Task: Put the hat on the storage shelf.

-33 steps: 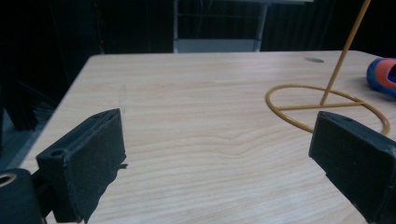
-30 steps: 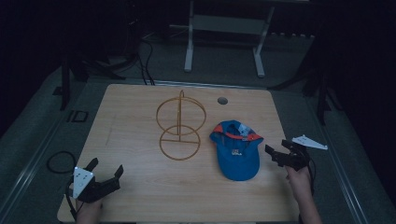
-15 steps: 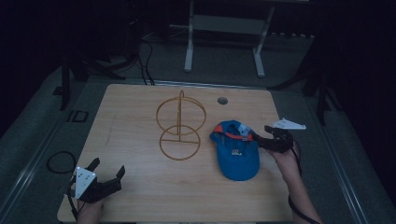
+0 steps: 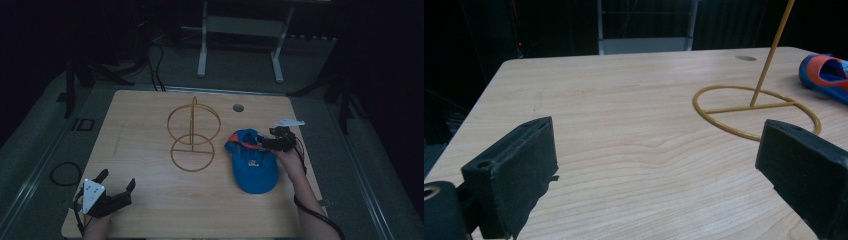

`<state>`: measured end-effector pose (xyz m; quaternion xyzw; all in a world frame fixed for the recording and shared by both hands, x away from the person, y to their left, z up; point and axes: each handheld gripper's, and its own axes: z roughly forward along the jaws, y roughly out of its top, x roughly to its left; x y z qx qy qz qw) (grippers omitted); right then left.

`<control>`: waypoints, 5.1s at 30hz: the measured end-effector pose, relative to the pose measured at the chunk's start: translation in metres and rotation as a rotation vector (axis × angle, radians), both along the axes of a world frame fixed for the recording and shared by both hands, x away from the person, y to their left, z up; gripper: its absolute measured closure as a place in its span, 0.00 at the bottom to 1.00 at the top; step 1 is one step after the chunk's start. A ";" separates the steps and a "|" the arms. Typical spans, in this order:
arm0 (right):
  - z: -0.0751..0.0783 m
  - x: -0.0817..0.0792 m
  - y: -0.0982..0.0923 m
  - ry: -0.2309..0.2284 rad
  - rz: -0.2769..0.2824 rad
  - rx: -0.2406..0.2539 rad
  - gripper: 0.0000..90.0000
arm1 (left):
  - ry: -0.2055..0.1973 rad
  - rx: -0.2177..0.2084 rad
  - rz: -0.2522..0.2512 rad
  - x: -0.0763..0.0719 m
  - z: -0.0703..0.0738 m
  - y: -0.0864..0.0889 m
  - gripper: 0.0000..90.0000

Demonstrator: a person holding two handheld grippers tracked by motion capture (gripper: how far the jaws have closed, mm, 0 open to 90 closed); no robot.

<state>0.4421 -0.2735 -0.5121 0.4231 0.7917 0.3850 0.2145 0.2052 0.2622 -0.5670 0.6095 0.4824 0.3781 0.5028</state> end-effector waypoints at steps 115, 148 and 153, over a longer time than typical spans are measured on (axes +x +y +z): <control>0.166 -0.158 0.023 -0.390 0.178 0.129 0.99 | -0.025 0.011 -0.563 0.039 0.200 -0.132 0.07; 0.163 -0.189 0.056 -0.415 0.320 0.117 0.99 | 0.037 0.114 -0.714 0.075 0.215 -0.231 0.54; 0.166 -0.193 0.056 -0.424 0.328 0.127 0.99 | 0.072 0.152 -0.712 0.076 0.215 -0.238 0.64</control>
